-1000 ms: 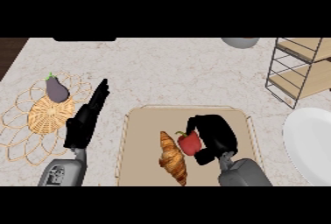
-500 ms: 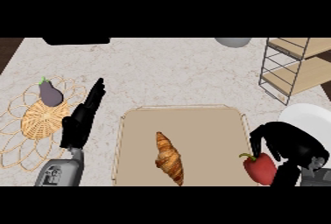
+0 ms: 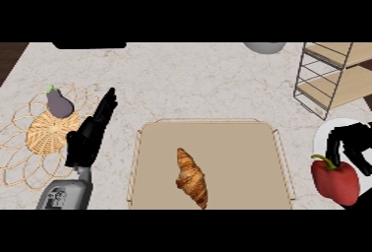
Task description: Pick the bell pepper from the tray and place it in the tiered shelf
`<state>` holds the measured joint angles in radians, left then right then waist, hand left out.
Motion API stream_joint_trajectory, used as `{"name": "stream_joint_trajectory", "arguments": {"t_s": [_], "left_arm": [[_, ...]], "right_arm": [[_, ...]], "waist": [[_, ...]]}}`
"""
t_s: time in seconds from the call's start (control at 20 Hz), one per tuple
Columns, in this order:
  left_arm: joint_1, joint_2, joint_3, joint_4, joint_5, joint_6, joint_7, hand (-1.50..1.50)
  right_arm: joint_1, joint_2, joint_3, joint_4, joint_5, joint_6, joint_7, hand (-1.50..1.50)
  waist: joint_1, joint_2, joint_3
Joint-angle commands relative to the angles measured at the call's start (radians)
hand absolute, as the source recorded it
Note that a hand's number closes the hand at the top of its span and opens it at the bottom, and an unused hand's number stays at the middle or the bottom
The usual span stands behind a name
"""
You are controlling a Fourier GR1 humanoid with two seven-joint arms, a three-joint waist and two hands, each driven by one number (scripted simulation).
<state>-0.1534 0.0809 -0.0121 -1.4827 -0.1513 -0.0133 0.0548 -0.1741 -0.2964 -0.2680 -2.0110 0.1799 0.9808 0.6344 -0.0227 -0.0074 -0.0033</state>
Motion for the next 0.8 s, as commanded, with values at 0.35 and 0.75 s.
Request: {"name": "stream_joint_trajectory", "arguments": {"t_s": [0.35,0.75], "left_arm": [[-0.042,-0.001,0.001,0.034,-0.006,-0.003,0.002,0.00],[0.004,0.000,-0.018,0.020,-0.004,-0.029,-0.030,0.00]], "right_arm": [[-0.363,-0.258,-0.174,0.013,-0.395,-0.137,0.446,1.50],[-0.653,-0.480,-0.139,0.291,-0.309,-0.223,0.426,1.50]], "waist": [[0.011,0.002,0.000],[0.042,0.008,0.001]]}}
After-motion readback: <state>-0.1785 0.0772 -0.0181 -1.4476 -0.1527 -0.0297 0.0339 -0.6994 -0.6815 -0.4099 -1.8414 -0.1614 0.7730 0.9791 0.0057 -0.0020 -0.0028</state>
